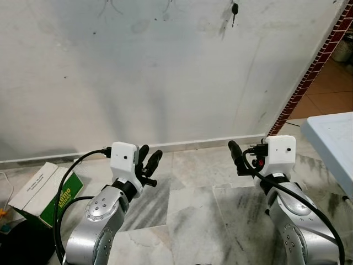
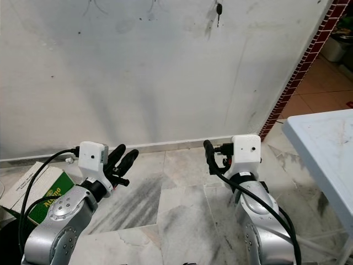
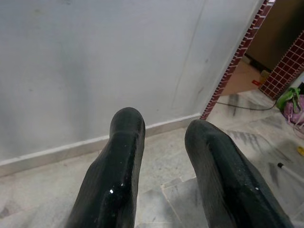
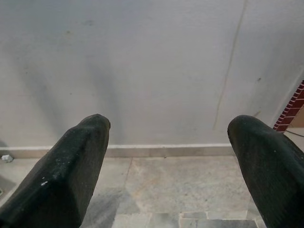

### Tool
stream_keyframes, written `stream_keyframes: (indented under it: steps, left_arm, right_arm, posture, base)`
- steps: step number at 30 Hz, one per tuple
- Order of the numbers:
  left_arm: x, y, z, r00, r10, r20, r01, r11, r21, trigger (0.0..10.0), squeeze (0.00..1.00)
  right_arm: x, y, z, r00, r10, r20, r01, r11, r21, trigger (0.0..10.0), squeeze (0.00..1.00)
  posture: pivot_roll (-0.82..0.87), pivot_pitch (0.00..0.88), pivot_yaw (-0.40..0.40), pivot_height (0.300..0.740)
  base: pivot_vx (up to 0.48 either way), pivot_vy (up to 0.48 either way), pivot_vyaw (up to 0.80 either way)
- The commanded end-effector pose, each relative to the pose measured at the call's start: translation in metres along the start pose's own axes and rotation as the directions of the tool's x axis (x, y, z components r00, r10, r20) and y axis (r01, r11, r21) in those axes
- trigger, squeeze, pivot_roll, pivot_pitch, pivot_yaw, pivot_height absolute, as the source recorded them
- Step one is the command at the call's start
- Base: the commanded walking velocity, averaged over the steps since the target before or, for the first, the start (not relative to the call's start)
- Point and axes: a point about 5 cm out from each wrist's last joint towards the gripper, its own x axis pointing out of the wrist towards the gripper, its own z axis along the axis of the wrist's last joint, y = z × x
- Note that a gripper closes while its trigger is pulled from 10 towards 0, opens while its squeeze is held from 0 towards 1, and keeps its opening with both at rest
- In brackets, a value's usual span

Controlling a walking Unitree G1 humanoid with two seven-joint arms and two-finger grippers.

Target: Hang keys on a hook

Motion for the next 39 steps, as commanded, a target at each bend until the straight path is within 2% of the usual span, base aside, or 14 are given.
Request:
stream_keyframes:
  steps: [1,21,30,39]
  left_arm:
    - [-0.0004,0.0004,-0.0013,1.0,-0.012,-0.002,0.012,1.0,-0.008,10.0,0.0]
    - [-0.0008,-0.0022,-0.0005,0.999,-0.036,0.007,0.036,0.999,-0.027,10.0,0.0]
    - [-0.0012,-0.001,0.0001,0.999,-0.032,0.007,0.032,0.999,-0.026,10.0,0.0]
    - [-0.0006,0.002,0.0013,1.0,-0.012,0.018,0.013,0.998,-0.06,10.0,0.0]
  right_arm:
    - [-0.0003,-0.0037,0.0011,1.0,-0.017,-0.001,0.017,1.0,0.003,10.0,0.0]
    - [-0.0009,-0.0029,0.0004,1.0,-0.01,-0.002,0.01,1.0,0.004,10.0,0.0]
    - [-0.0015,-0.0012,0.0007,1.0,-0.003,0.006,0.003,1.0,0.006,10.0,0.0]
    - [-0.002,-0.0009,-0.0006,1.0,-0.003,0.002,0.003,1.0,0.003,10.0,0.0]
  posture:
    - [-0.09,0.086,0.009,0.74]
    - [-0.09,0.095,0.006,0.74]
    - [-0.09,0.095,0.008,0.74]
    - [-0.09,0.095,0.007,0.74]
  base:
    - [0.0,0.0,-0.76]
    - [0.0,-0.143,-0.73]
    - [0.0,0.0,0.0]
    - [0.0,0.0,0.0]
